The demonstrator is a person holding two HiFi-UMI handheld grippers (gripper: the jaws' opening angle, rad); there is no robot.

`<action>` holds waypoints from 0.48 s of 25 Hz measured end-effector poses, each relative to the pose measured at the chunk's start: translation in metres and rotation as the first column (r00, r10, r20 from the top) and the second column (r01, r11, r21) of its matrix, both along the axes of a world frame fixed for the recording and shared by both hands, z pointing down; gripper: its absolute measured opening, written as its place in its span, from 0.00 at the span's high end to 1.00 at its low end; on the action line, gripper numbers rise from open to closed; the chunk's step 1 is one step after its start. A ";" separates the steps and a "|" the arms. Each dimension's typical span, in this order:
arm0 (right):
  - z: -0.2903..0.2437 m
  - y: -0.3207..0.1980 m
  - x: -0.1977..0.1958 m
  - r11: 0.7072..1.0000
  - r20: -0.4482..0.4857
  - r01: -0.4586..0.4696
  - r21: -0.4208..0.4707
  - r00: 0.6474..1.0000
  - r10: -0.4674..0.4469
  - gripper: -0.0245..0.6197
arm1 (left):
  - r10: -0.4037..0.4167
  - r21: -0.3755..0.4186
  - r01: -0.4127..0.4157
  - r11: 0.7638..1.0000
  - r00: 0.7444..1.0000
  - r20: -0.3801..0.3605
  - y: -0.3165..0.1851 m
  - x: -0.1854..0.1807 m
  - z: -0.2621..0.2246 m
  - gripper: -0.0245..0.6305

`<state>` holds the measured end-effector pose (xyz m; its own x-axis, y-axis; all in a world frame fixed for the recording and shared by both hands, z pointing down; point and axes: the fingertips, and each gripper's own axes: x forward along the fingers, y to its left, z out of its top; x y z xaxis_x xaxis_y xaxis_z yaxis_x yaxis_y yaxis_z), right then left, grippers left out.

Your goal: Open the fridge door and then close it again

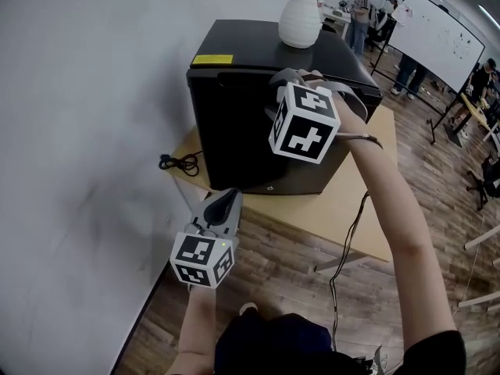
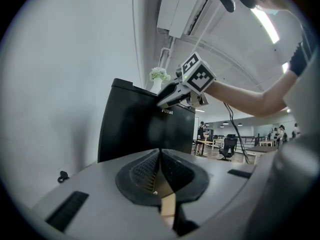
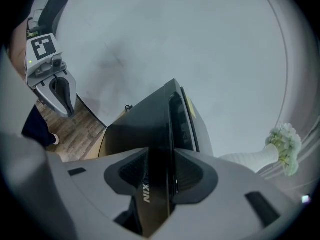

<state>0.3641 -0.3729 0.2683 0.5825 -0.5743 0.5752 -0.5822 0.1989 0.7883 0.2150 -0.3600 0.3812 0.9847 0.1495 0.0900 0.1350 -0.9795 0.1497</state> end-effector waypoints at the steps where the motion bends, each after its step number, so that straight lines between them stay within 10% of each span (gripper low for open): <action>1: 0.000 0.000 0.000 1.000 -0.001 -0.002 0.000 1.000 0.002 0.75 | -0.004 0.000 0.004 1.000 1.000 0.003 0.000 -0.002 0.001 0.94; 12: 0.000 0.001 0.000 1.000 -0.010 0.012 0.013 1.000 -0.012 0.75 | -0.047 -0.013 0.047 0.999 0.999 0.002 0.005 -0.014 0.005 0.94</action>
